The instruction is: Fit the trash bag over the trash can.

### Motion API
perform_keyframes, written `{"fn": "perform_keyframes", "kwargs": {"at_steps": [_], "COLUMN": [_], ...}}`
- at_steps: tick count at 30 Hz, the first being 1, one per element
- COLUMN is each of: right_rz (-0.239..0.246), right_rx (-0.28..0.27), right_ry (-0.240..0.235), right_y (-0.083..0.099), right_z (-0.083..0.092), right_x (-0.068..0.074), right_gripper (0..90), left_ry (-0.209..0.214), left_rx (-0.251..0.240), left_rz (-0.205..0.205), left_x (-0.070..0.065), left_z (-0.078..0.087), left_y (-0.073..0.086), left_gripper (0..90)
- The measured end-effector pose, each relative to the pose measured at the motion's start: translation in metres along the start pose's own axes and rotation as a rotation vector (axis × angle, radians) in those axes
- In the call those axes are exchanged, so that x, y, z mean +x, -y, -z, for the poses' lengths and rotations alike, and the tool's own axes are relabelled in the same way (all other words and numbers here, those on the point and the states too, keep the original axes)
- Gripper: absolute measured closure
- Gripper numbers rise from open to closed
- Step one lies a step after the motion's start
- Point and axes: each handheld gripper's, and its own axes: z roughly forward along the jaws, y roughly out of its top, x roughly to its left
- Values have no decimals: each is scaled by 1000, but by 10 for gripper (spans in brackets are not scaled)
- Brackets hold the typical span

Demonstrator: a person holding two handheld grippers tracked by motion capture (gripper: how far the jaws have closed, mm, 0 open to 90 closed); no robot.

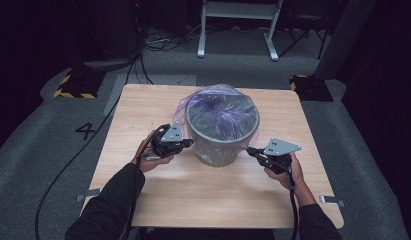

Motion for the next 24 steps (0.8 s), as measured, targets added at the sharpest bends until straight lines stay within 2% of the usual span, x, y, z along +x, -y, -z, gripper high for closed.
{"fn": "perform_keyframes", "kwargs": {"at_steps": [3, 7, 11, 14, 16, 19, 22, 24], "right_rz": [-24, -58, -106, -119, -130, -128, -124, -128], "right_rx": [9, 50, 55, 52, 36, 18, 7, 1], "right_ry": [-14, -21, -25, -28, -37, -40, -46, -37], "right_y": [6, 17, 24, 26, 27, 26, 25, 25], "right_z": [-4, -11, -15, -16, -13, -4, 8, 18], "right_x": [-3, -7, -13, -15, -17, -19, -20, -22], "right_gripper": [900, 900, 900, 895, 765, 625, 494, 427], "left_ry": [6, 13, 15, 14, 10, 5, 10, -11], "left_rx": [12, 25, 47, 61, 58, 32, 9, -3], "left_rz": [9, 33, 34, 27, 41, 49, 55, 49], "left_x": [1, 2, 2, 2, 2, 2, -1, -4], "left_z": [-5, -12, -17, -19, -17, -13, -7, -3], "left_y": [4, 10, 13, 16, 18, 20, 21, 22], "left_gripper": [899, 899, 899, 899, 899, 894, 850, 816]}}
